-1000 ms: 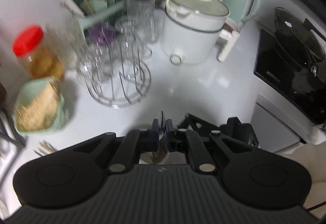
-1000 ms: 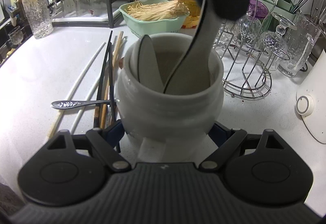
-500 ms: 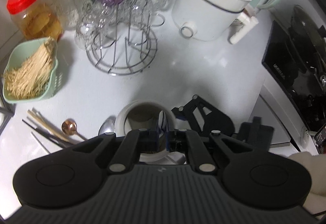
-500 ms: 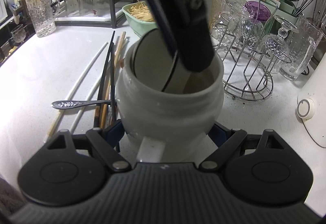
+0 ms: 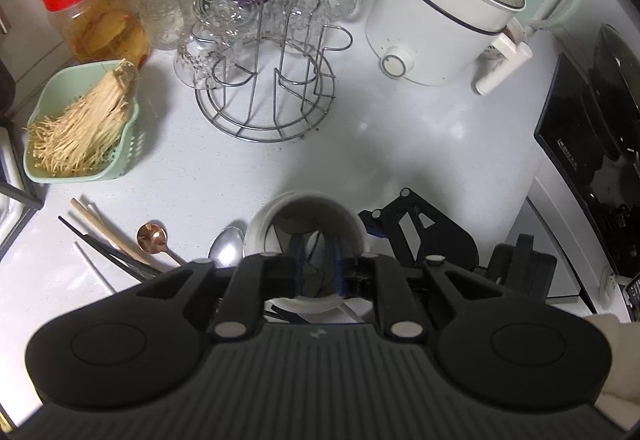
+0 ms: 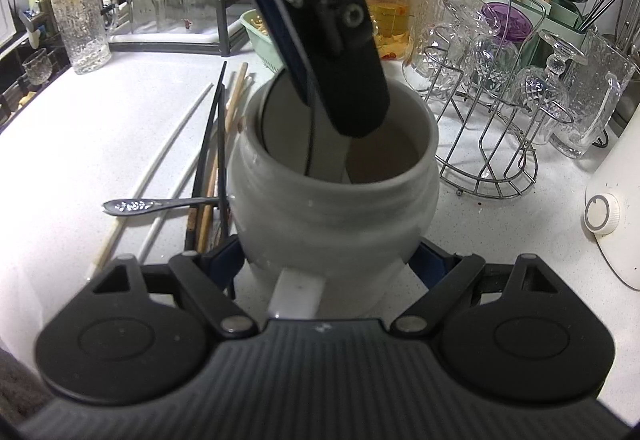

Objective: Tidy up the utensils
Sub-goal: 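Lower the spoon into the white jar and open left gripper, then move left gripper down to the silver spoon lying on the counter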

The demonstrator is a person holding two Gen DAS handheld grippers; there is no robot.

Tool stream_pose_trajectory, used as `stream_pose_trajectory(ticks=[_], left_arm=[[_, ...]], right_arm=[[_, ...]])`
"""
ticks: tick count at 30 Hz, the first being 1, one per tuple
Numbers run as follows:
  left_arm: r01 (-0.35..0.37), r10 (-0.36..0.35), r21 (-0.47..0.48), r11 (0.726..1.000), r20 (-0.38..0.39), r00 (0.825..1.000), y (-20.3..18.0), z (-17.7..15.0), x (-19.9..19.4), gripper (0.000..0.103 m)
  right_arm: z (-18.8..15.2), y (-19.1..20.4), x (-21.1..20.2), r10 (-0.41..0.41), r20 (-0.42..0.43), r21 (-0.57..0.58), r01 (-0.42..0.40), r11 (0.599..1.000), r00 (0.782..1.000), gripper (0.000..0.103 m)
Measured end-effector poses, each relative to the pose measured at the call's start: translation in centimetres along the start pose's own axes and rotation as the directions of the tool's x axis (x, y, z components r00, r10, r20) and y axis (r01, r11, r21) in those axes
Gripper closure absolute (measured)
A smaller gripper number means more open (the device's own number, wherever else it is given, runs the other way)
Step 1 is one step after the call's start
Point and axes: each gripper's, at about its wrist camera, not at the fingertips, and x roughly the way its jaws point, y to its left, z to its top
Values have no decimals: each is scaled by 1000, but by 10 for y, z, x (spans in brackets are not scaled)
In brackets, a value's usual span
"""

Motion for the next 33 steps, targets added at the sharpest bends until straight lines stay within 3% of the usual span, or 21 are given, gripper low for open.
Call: stream_pose_trajectory(ticks=[7,13,22,29,33], left_arm=[[1,2,-33,999,75,997,-4,-4,-18,62],[18,0,-98,995,177,984,0,-14,-50,61],[24,64,-266,964,318,946,26,-58,-88,61],[1,147,-364,932,377,914,50,-100,-98,61],[-10,181,-407,914,385,905,59,-121,-94,61]], right_arm=[[0,0,0,0,2,2,0,1000,1000,13],[-1,-1,0,1,6,8,-1,1000,1000,13],[0,-1,0,-7,1,17,7,1000,1000,13],[2,-1,1,-10,-10,24,10,1000,1000,13],[1,-1,0,-16,-8,33,16,999,1000,13]])
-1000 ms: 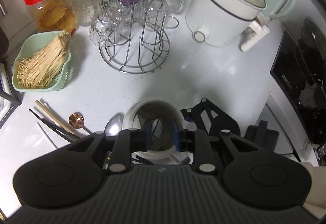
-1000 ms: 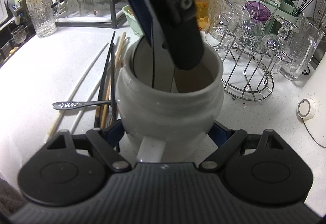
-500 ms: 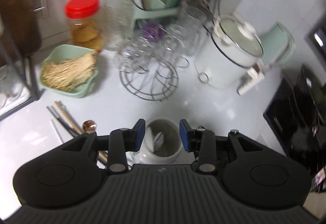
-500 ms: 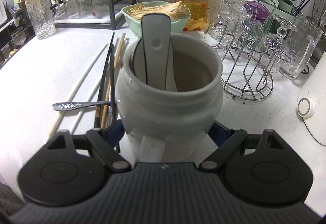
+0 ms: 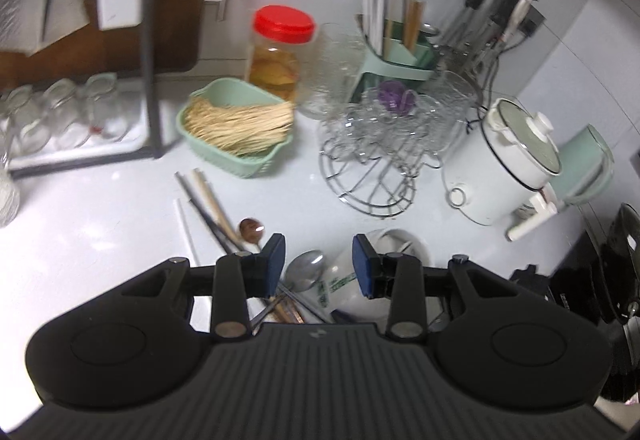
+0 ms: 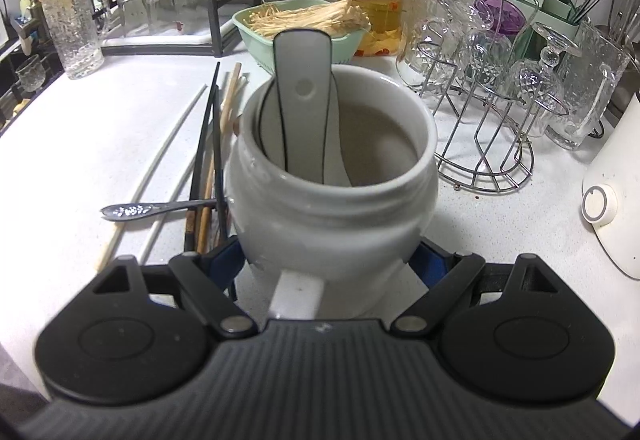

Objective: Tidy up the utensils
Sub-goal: 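Move left gripper down to the silver spoon lying on the counter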

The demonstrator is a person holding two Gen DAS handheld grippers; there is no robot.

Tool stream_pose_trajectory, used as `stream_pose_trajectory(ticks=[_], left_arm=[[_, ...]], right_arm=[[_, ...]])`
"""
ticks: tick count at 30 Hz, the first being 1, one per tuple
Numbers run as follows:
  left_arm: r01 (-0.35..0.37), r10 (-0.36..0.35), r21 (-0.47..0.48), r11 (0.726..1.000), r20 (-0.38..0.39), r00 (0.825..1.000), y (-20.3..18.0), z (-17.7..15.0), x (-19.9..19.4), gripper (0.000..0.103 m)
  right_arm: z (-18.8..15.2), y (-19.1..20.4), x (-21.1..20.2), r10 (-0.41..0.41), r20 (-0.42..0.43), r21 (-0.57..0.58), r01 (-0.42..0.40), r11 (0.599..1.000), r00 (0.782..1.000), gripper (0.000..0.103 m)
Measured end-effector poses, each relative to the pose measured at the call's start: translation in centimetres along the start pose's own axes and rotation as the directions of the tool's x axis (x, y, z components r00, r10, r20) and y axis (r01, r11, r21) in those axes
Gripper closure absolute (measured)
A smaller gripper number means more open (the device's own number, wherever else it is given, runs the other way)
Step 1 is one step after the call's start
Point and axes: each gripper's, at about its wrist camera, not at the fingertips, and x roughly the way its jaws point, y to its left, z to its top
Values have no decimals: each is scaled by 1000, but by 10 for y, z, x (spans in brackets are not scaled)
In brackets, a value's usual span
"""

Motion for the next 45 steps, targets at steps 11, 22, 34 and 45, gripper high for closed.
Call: stream_pose_trajectory(ticks=[11,22,34,45], left_arm=[[-1,1,-51,999,-15,1000,29,-65,5,61],[6,-10,-54,998,-72,997,43,-99,18,61],[19,-5,120,993,-121,993,48,-94,50,51],[74,-9,450,890,-145,989,42,-99,85,51]], right_arm=[[-7,-8,-8,-24,-27,26,24,999,999,13],[-12,-4,-11,-67,-17,73,68,995,998,13],[-16,2,-12,-116,-6,118,116,986,993,13],[-23,8,-13,-178,28,185,170,968,984,13]])
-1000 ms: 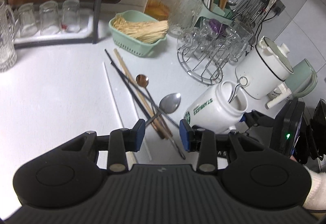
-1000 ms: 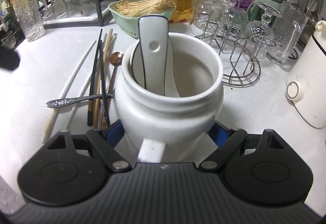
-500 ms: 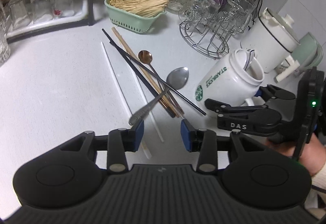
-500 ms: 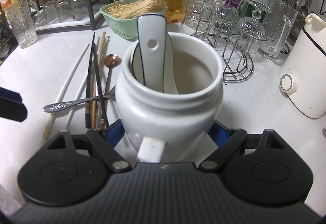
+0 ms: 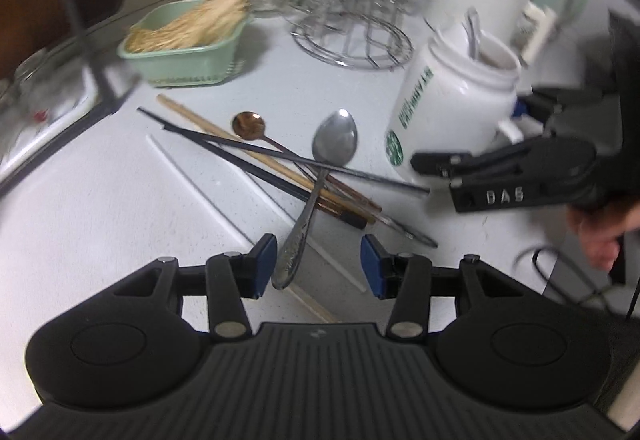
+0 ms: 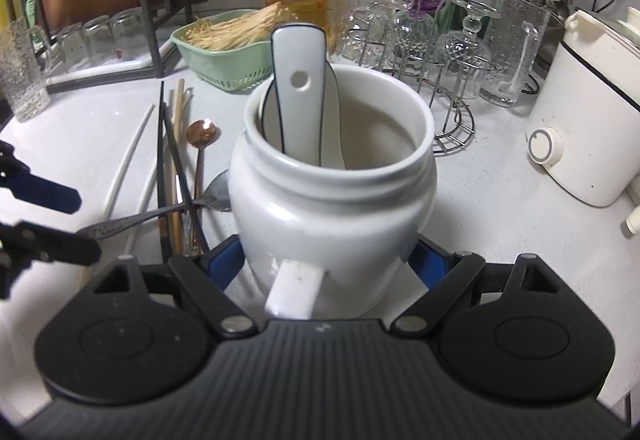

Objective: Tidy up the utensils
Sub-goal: 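Move left gripper down to the silver spoon lying on the counter, then close left gripper on the silver spoon's handle and lift it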

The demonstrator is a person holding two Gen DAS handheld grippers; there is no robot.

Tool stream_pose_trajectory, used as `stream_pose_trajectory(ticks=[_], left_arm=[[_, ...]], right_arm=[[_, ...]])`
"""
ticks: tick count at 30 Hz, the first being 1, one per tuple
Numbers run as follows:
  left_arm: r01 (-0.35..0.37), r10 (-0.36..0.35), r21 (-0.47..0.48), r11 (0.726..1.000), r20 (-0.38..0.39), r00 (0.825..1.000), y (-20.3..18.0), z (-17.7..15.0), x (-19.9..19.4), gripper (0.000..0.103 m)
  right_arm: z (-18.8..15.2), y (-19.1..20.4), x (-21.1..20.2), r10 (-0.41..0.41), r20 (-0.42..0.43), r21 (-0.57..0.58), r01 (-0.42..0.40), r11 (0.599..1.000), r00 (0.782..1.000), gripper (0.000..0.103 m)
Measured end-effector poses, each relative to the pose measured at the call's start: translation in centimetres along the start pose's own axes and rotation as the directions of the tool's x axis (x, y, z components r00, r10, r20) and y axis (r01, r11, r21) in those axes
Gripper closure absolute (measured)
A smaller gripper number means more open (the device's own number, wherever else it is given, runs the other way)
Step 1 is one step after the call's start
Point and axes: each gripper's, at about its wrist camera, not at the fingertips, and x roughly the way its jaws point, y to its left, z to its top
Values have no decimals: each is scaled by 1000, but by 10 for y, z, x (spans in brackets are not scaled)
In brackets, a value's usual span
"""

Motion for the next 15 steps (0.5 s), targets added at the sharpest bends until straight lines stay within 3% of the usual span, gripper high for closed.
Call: stream_pose_trajectory(ticks=[3,7,15], left_arm=[[-11,11,74,997,-4,1000,-1,-3,8,52],[-8,8,91,996,-5,1000,7,-4,19,53],[12,-11,133,991,-4,1000,13,-9,27,70]], right_arm=[[-2,2,0,-14,15,14,13,1000,1000,13],[-5,3,0,-30,36,29,29,999,999,13],[-7,7,0,-52,51,47,50,998,997,13]])
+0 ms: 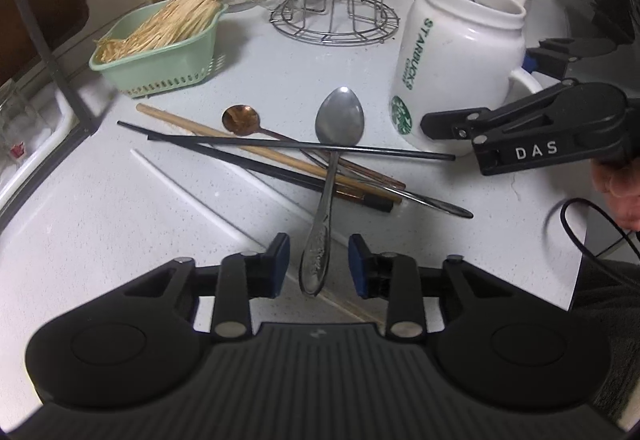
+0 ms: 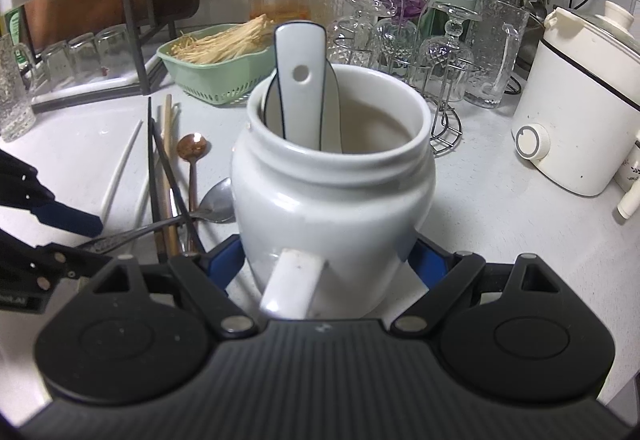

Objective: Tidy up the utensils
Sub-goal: 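Close left gripper on the silver spoon's handle and lift it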

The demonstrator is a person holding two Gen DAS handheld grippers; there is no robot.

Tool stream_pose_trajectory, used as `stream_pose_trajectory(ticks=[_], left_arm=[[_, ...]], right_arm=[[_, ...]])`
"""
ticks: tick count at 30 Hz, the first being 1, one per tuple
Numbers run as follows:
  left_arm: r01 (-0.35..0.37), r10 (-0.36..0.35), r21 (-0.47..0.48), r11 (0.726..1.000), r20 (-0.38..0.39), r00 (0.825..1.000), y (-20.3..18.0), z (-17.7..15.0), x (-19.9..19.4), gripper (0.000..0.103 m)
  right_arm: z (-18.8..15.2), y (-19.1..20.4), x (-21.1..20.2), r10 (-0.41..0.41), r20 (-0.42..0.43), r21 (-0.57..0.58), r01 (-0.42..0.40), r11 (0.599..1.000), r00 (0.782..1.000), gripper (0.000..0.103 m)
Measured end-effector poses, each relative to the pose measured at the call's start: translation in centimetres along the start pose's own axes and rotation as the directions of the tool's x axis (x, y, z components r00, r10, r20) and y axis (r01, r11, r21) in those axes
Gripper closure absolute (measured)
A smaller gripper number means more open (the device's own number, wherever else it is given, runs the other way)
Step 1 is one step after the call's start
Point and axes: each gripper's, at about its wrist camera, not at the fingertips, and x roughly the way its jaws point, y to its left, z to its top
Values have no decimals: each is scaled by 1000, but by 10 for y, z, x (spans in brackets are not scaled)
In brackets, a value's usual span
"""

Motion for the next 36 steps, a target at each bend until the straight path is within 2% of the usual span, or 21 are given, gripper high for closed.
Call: stream_pose_trajectory(ticks=[4,11,24,36], left_arm=[[10,-10,13,1000,-2,1000,-3,-4,2,86],[-10,11,-40,999,20,1000,2,-2,-13,86],[-35,37,-121,992,16,999,-10,40,-70,87],[-77,78,-111,991,5,997,-27,73,-83,89]], right_arm=[[0,1,0,-5,-1,2,5,1000,1000,13],[2,1,1,-7,-15,3,7,1000,1000,13],[15,-3,7,27,-96,-26,-30,999,995,13],[17,-9,6,96,-120,-97,-108,989,988,13]])
